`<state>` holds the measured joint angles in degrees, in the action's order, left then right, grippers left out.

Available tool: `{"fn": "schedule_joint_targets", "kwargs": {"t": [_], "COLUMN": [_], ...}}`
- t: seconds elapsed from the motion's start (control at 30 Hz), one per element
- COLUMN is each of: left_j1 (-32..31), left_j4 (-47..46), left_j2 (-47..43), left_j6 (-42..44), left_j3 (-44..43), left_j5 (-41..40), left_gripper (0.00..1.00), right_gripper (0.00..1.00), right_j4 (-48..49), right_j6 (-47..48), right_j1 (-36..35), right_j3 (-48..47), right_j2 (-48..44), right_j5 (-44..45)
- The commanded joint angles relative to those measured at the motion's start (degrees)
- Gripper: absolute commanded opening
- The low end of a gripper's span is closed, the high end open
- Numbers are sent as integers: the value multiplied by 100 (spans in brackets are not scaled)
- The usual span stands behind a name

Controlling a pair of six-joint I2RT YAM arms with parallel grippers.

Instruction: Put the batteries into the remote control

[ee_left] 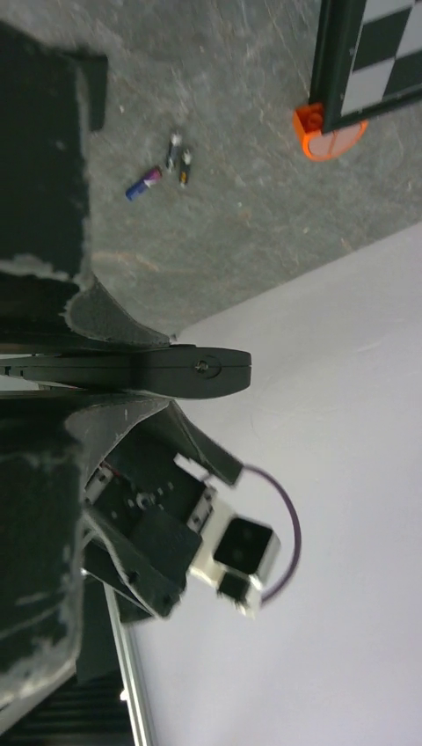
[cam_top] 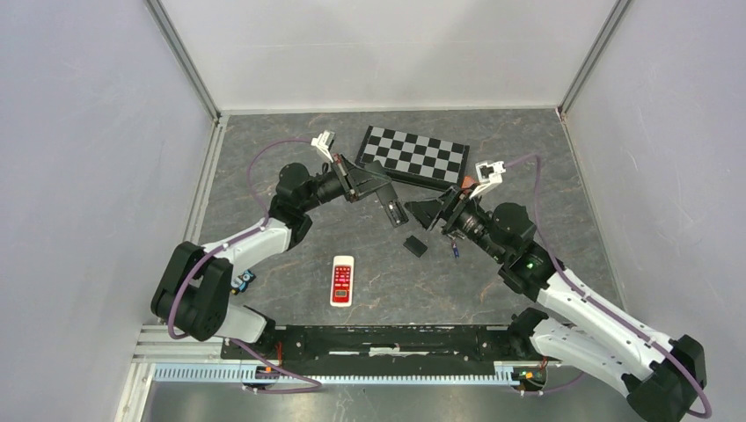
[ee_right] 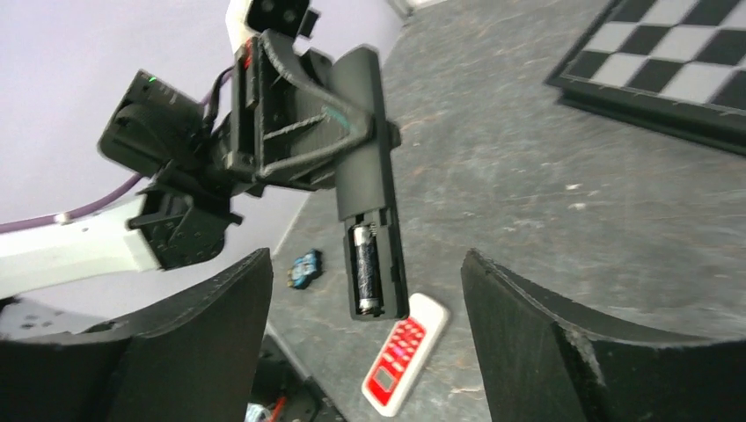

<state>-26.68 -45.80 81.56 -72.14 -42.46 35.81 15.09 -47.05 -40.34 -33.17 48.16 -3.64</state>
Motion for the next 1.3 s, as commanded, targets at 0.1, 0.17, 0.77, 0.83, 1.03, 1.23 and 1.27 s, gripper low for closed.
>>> {"fn": "schedule_joint_targets", "kwargs": {"t": [0.1, 0.17, 0.77, 0.83, 1.03, 1.23, 1.27], "left_j1": [62, 64, 60, 66, 65, 66, 62], "left_j4": [15, 160, 779, 763, 755, 757, 756], "left_j2": [-284, -349, -707, -687, -675, -660, -658], "left_j6": [1311, 1451, 1809, 1791, 1774, 1782, 1782], "left_j3": [328, 393, 422, 415, 422, 422, 418], "left_j5": [637, 623, 456, 465, 470, 452, 453], "left_gripper": [2, 2, 2, 2, 2, 2, 2], "right_gripper": [70, 65, 42, 40, 35, 33, 32], "right_j4": [-2863, -3374, -3321, -3213, -3196, -3352, -3401], "right_j6": [1637, 1797, 2509, 2568, 2759, 2814, 2846], "right_j1": [69, 94, 928, 979, 1003, 1001, 1011], "right_j3": [-782, -904, -371, -349, -460, -495, -514], "right_j2": [100, 396, 2503, 2665, 3020, 3186, 3233], "right_j5": [2181, 2490, 1798, 1671, 1445, 1419, 1410]}}
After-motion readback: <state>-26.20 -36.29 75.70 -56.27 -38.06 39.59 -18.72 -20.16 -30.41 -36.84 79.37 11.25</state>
